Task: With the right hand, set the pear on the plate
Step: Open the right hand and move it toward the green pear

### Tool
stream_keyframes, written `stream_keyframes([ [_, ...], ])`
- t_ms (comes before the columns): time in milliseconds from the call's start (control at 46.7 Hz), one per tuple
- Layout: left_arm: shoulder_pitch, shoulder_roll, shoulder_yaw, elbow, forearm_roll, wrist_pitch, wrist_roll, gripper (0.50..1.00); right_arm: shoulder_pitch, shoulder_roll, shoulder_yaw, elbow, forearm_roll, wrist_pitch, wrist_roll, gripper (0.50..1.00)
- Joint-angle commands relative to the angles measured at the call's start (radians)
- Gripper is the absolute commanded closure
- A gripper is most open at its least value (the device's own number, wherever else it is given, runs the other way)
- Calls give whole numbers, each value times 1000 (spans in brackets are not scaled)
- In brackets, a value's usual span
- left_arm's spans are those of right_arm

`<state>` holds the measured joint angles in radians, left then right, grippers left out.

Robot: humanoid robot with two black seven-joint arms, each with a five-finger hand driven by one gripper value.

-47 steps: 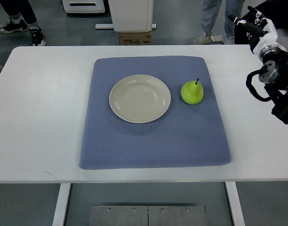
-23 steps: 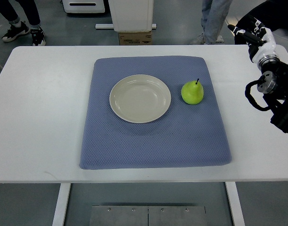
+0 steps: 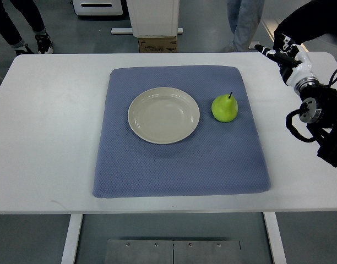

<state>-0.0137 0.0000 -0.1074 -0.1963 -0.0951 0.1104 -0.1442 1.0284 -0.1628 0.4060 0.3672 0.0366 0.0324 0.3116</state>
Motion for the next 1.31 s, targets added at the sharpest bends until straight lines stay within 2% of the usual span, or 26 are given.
stream_keyframes([
  [0, 0, 0, 0, 0, 0, 0, 0, 500, -13, -26, -4, 32, 2, 12, -2, 500],
  [150, 0, 0, 0, 0, 0, 0, 0, 500, -76, -83, -1, 162, 2, 14, 11, 500],
  [257, 0, 0, 0, 0, 0, 0, 0, 500, -117, -129, -1, 252, 2, 14, 59, 500],
  [343, 0, 0, 0, 0, 0, 0, 0, 500, -134, -152, -3, 288, 2, 14, 106, 500],
  [514, 0, 0, 0, 0, 0, 0, 0, 500, -168, -191, -12, 338, -9, 14, 147, 500],
  [707, 0, 0, 0, 0, 0, 0, 0, 500, -232, -296, -12, 502, -156, -14, 237, 500],
  [857, 0, 0, 0, 0, 0, 0, 0, 500, -266, -360, -15, 611, -245, -31, 258, 500],
  [1092, 0, 0, 0, 0, 0, 0, 0, 500, -278, -382, -85, 644, -385, -38, 258, 500],
  [1285, 0, 0, 0, 0, 0, 0, 0, 500, -263, -374, -165, 644, -458, -130, 258, 500],
])
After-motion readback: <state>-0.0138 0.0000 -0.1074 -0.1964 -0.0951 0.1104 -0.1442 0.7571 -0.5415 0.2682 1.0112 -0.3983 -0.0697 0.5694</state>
